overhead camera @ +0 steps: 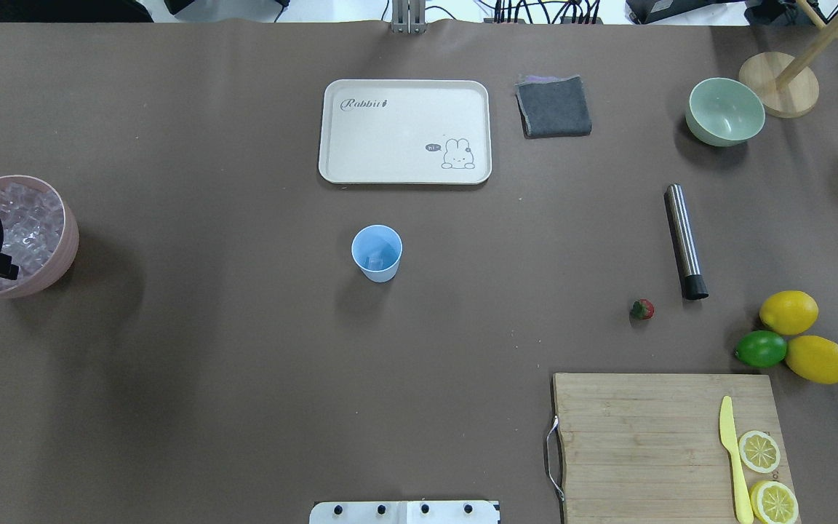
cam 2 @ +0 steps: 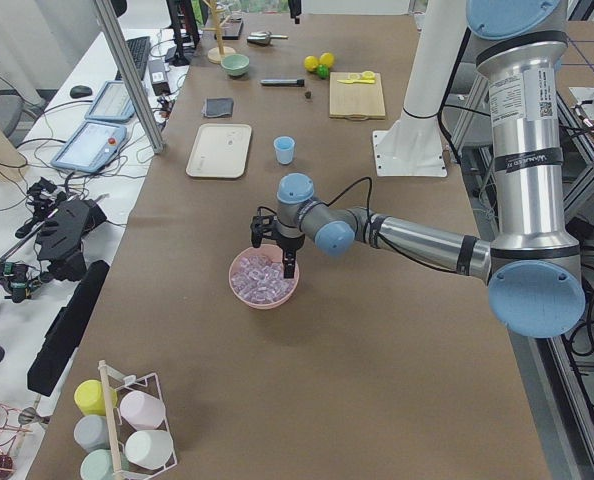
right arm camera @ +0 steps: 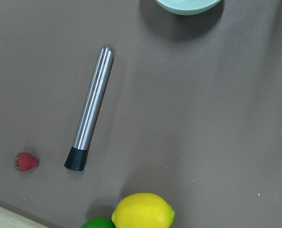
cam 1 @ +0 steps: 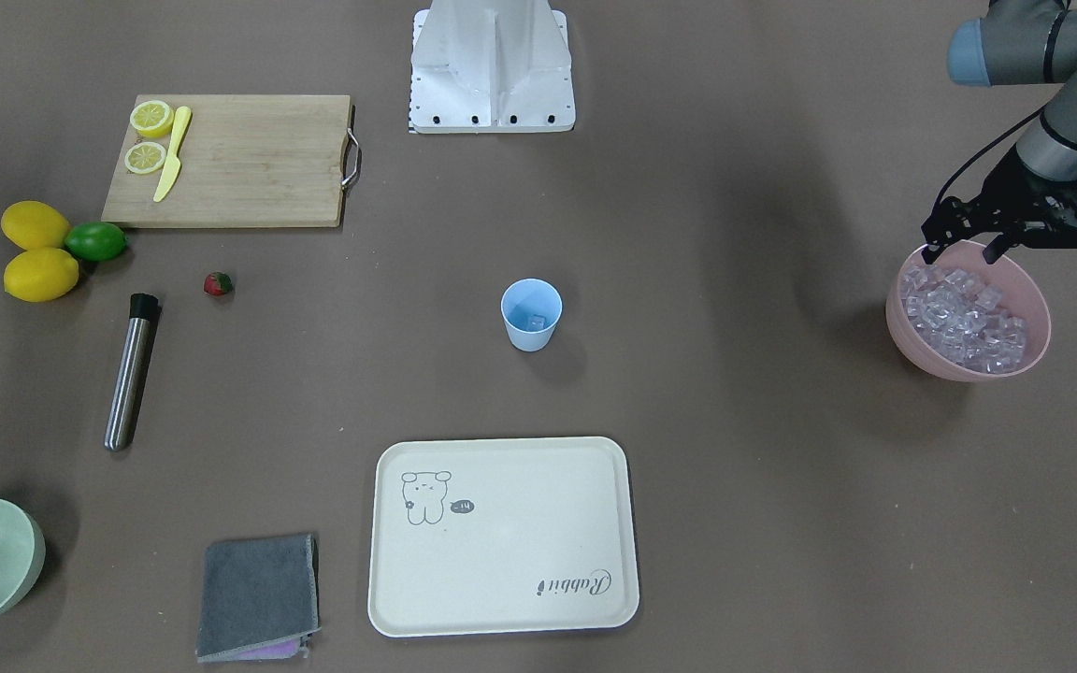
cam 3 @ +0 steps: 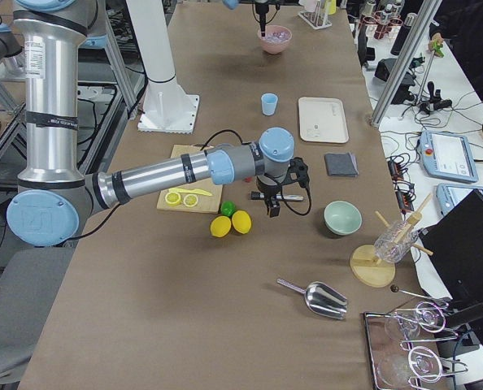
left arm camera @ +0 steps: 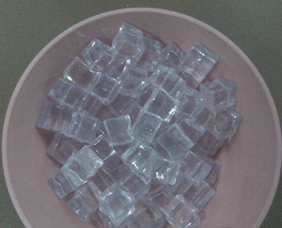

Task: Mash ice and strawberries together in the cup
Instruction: 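Lower the left gripper into the ice bowl and grasp more cubes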

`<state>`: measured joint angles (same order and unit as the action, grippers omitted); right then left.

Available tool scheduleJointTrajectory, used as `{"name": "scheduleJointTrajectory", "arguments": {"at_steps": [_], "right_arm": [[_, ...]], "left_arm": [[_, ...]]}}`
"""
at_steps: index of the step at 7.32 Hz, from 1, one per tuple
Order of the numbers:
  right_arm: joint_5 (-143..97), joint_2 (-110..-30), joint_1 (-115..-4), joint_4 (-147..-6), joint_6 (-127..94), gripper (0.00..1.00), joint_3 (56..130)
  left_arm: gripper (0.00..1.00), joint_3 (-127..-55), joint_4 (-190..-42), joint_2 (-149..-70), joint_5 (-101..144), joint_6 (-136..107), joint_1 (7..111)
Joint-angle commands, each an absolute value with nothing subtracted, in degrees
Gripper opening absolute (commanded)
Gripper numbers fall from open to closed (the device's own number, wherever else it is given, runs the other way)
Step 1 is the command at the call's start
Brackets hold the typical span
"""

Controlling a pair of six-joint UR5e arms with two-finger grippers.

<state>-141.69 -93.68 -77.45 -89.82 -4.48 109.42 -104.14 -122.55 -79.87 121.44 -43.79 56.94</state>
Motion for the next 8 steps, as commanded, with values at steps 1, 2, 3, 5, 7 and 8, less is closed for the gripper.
{"name": "scheduleJointTrajectory", "arguments": {"at_steps": [1,2,3,5,7,8], "right_arm": [[-141.8,-94.0,-77.4,-89.8,-4.5,1.00,109.5],[-141.9,-94.1,-77.4,-89.8,-4.5,1.00,109.5],[-141.9,-94.2,-77.4,-89.8,-4.5,1.00,109.5],[-141.9,-94.2,-77.4,-89.8,-4.5,1.00,109.5],[-141.9,-94.3,-77.4,-89.8,-4.4,1.00,109.5],[-141.9,-94.3,-77.5,-89.8,-4.4,1.00,109.5]], "left_arm": [[0.76,-103.3,-123.8,-79.4,121.0,-36.0,57.3],[0.74,-103.0,-123.9,-78.9,120.7,-34.8,57.4],[0.71,-102.9,-123.9,-78.9,120.3,-33.5,57.3],[0.71,-102.0,-123.9,-79.3,119.4,-30.2,57.3],[0.71,-101.3,-123.8,-80.3,118.5,-30.7,56.8],[0.71,-101.3,-123.8,-80.3,117.9,-30.9,56.7]]}}
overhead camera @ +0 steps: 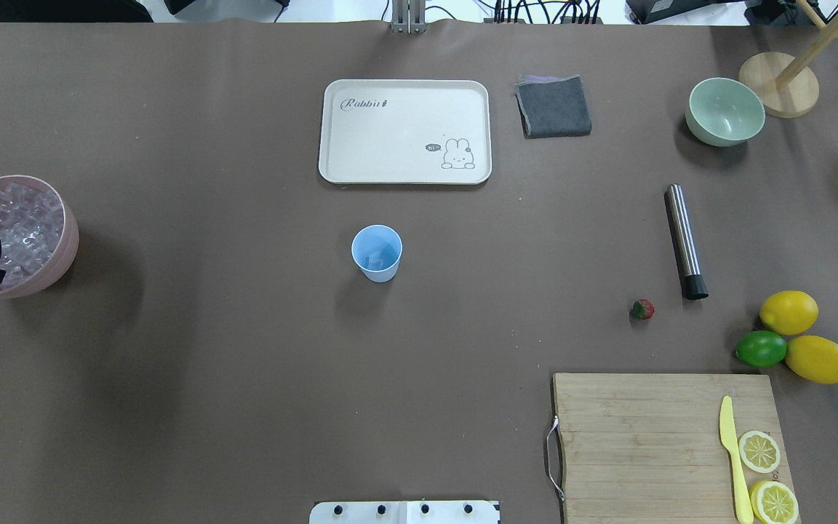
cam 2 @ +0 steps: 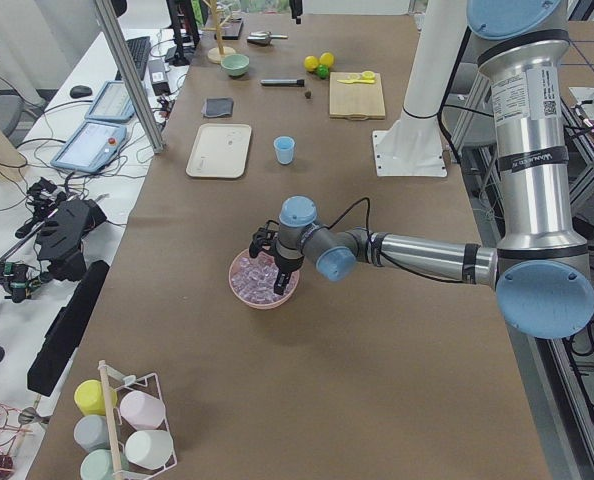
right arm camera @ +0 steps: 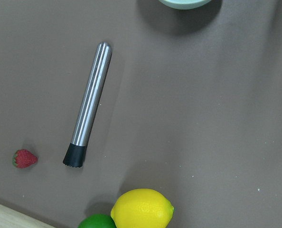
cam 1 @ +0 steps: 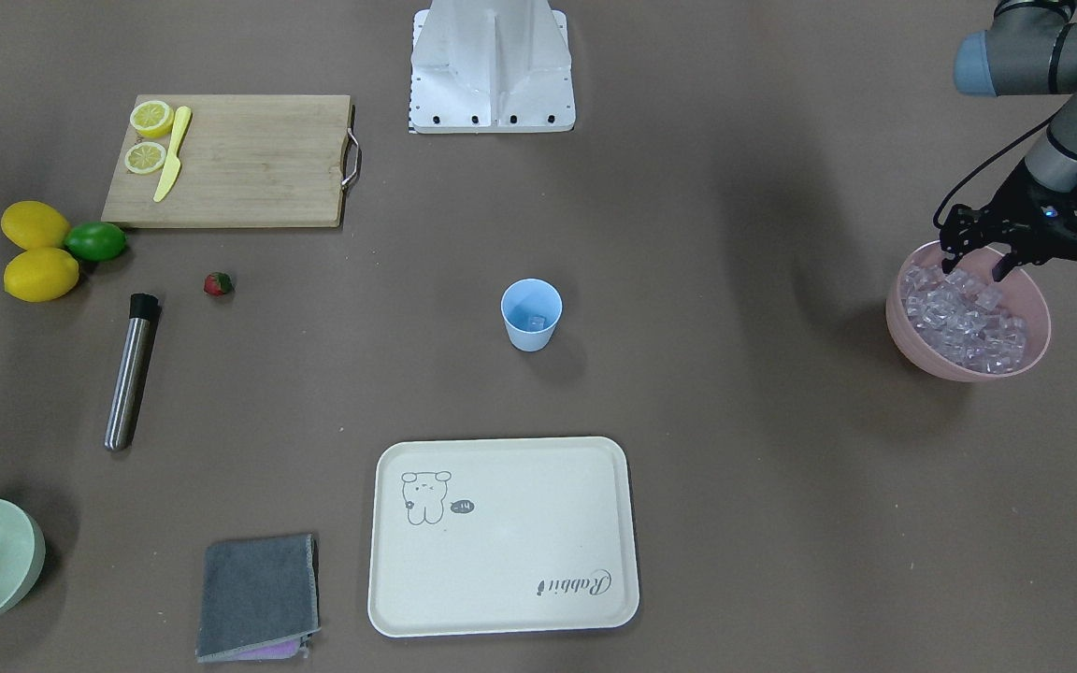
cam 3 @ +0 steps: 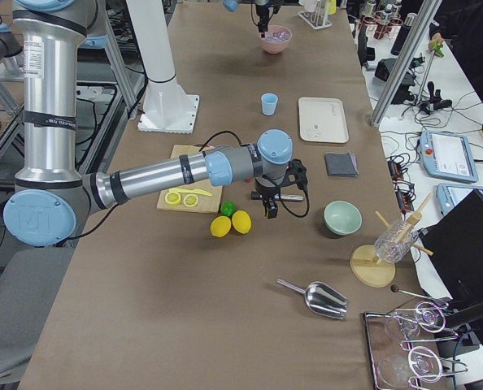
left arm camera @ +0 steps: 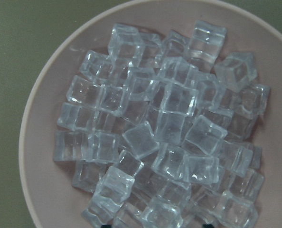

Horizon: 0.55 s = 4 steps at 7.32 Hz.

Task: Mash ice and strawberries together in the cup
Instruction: 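Lower the left gripper into the ice bowl and grasp more cubes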

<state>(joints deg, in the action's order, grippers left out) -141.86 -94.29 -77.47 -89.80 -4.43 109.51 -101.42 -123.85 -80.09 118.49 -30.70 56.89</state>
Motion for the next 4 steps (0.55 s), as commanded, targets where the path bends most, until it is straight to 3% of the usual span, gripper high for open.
{"name": "scheduleJointTrajectory", "arguments": {"at_steps": [1,4], "right_arm": [[-141.9,-94.4,-77.4,-89.8,-4.4,1.00,109.5],[-141.9,-94.7,-77.5,-89.7,-4.4,1.00,109.5]], "left_arm": [[0.72,-101.1,-123.8,-80.4,117.8,-30.9,56.6],[0.76,-99.6,-123.9,-81.2,117.6,-30.9,56.6]]}}
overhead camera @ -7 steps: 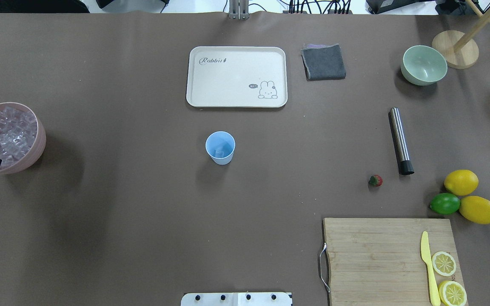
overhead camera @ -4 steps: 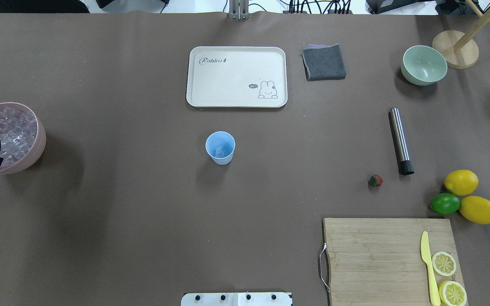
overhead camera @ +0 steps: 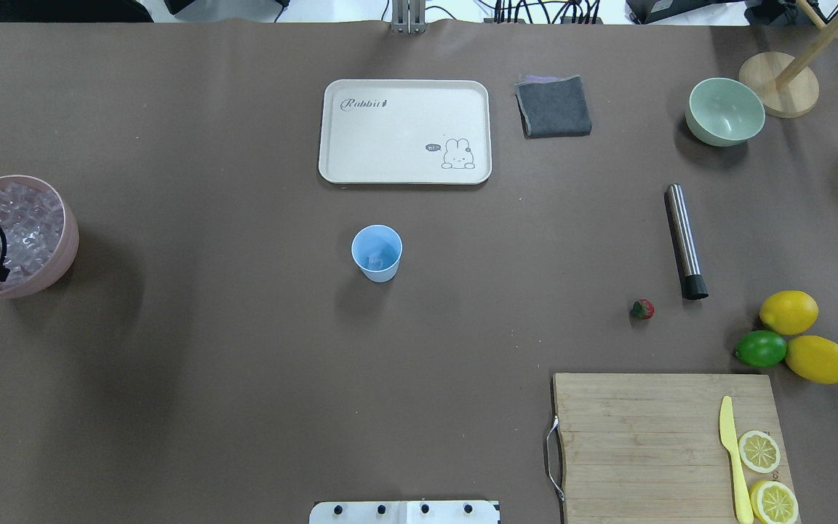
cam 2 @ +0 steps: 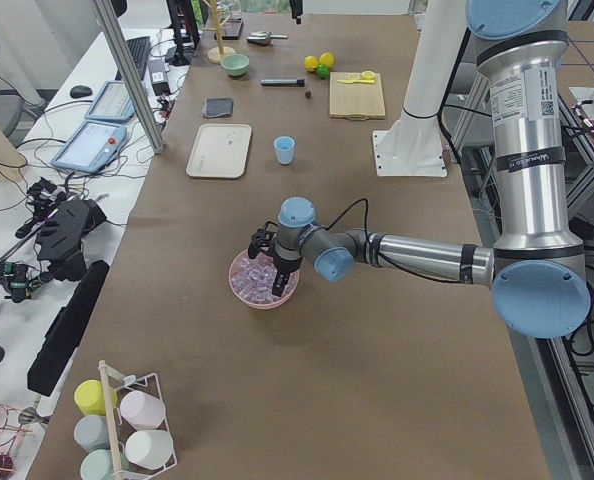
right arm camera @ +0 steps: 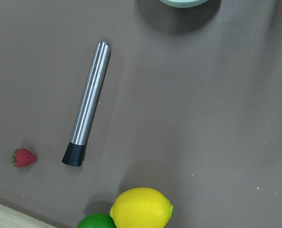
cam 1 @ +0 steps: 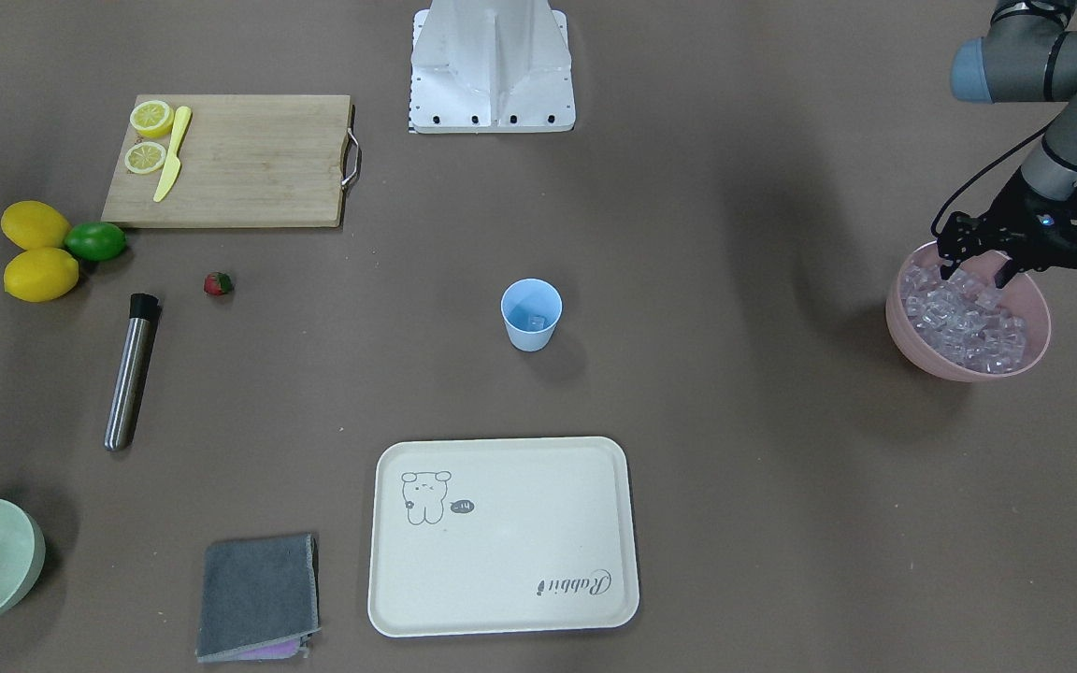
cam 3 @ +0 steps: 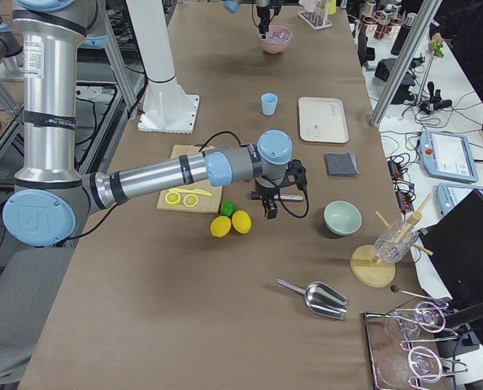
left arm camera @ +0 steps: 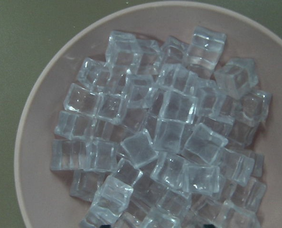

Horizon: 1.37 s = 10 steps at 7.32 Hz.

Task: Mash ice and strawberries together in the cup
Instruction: 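Lower the left gripper into the ice bowl and grasp more cubes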

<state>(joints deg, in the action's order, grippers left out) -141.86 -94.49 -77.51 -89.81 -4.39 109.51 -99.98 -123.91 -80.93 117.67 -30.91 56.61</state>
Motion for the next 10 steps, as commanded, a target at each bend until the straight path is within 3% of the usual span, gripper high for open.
{"name": "scheduleJointTrajectory", "arguments": {"at_steps": [1,5,6,7,10], "right_arm": [[-141.9,-94.7,-77.5,-89.8,-4.3,1.00,109.6],[-142.0,-97.0,-77.6,-89.8,-4.5,1.00,112.1],[-142.0,-97.1,-77.6,-89.8,-4.4,1.00,112.3],[-142.0,-97.8,-77.6,-89.8,-4.4,1.00,113.1],[-142.1,-99.6,-77.6,-89.8,-4.5,1.00,115.4]], "left_arm": [[0.76,-99.5,-123.9,-81.2,117.6,-31.0,56.5],[0.74,-99.4,-123.9,-81.1,116.9,-31.1,55.0],[0.58,-99.7,-124.0,-81.1,114.8,-33.2,53.7],[0.01,-99.9,-123.8,-81.2,115.0,-33.4,53.4],[0.00,-102.5,-119.6,-81.4,120.9,-28.4,54.7]]}}
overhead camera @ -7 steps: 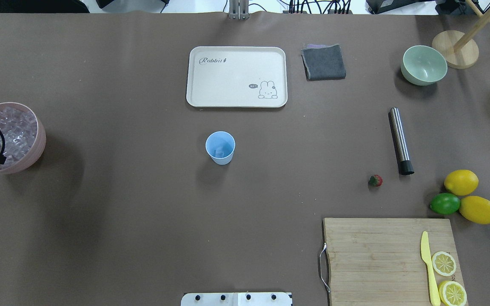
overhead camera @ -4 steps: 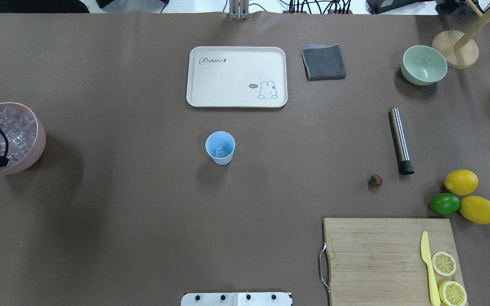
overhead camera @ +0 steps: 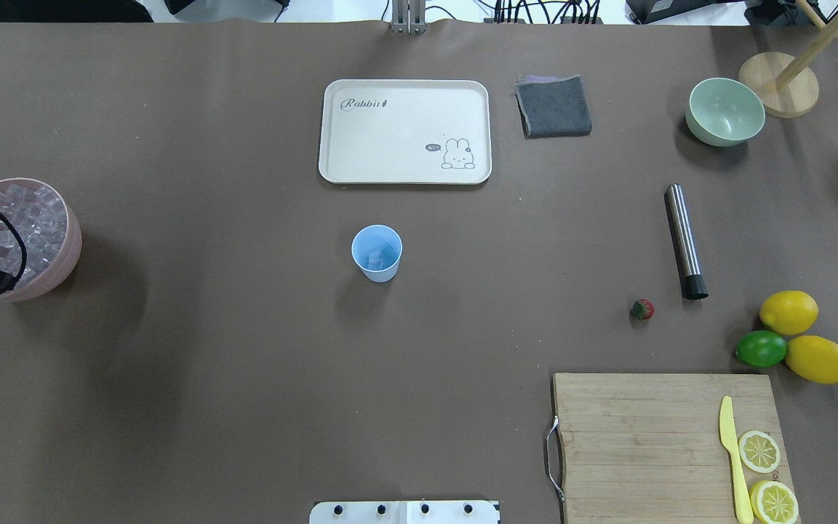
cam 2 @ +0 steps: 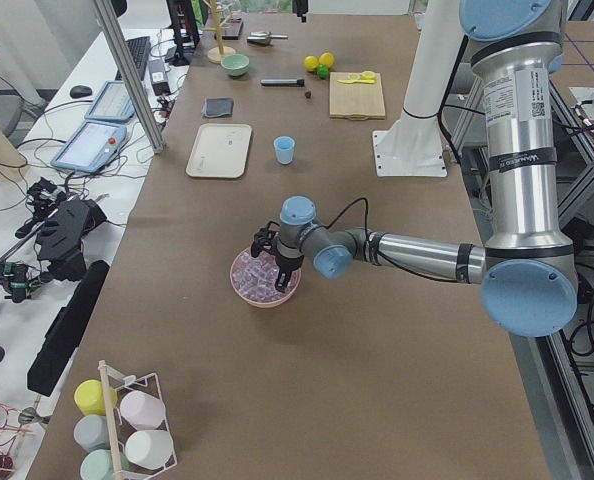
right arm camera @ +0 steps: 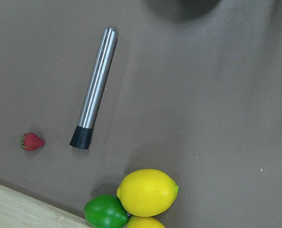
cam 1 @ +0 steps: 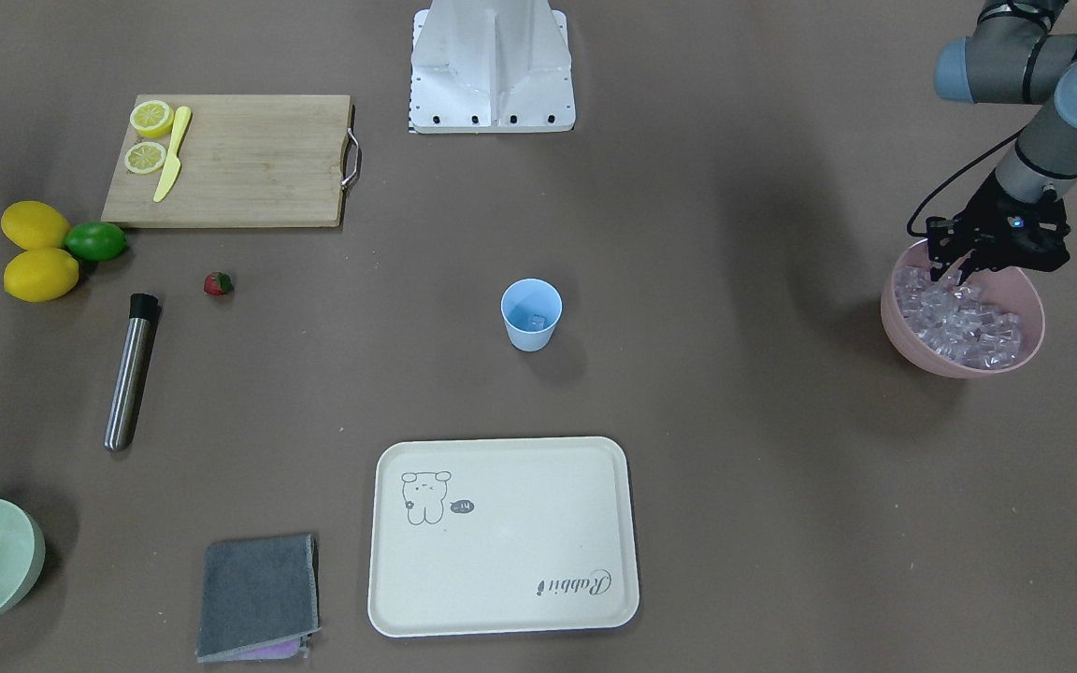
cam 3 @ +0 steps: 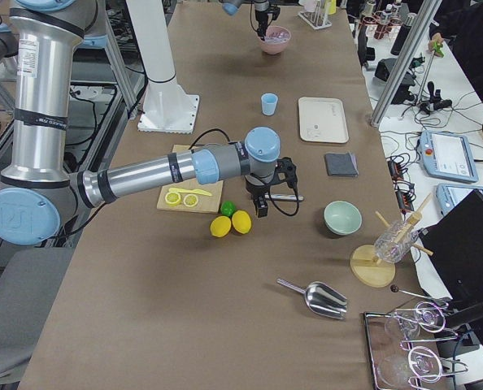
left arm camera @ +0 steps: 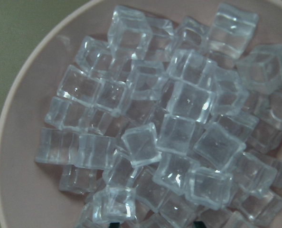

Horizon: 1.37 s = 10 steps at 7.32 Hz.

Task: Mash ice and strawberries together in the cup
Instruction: 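Lower the left gripper into the ice bowl and grasp more cubes, then carry the ice with the left gripper over the blue cup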

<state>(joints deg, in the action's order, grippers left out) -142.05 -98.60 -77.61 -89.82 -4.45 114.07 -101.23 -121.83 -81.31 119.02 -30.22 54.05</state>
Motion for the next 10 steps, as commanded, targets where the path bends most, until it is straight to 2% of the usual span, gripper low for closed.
{"name": "scheduleJointTrajectory", "arguments": {"at_steps": [1,3,5,7,10], "right_arm": [[-142.1,-99.8,-77.6,-89.9,-4.5,1.00,115.6],[-142.1,-99.8,-77.6,-89.8,-4.5,1.00,115.4],[-142.1,-99.8,-77.6,-89.8,-4.5,1.00,115.4],[-142.0,-99.8,-77.6,-89.8,-4.5,1.00,115.3],[-141.9,-99.8,-77.5,-89.8,-4.4,1.00,115.0]], "left_arm": [[0.00,-103.7,-117.0,-81.5,120.9,-26.1,55.4],[0.00,-105.5,-115.1,-81.6,123.8,-22.7,59.4],[0.00,-107.7,-109.8,-88.4,127.6,-24.9,61.5],[0.00,-107.6,-108.5,-97.4,129.4,-36.9,60.0],[0.00,-105.6,-99.2,-115.3,125.6,-53.7,47.8]]}}
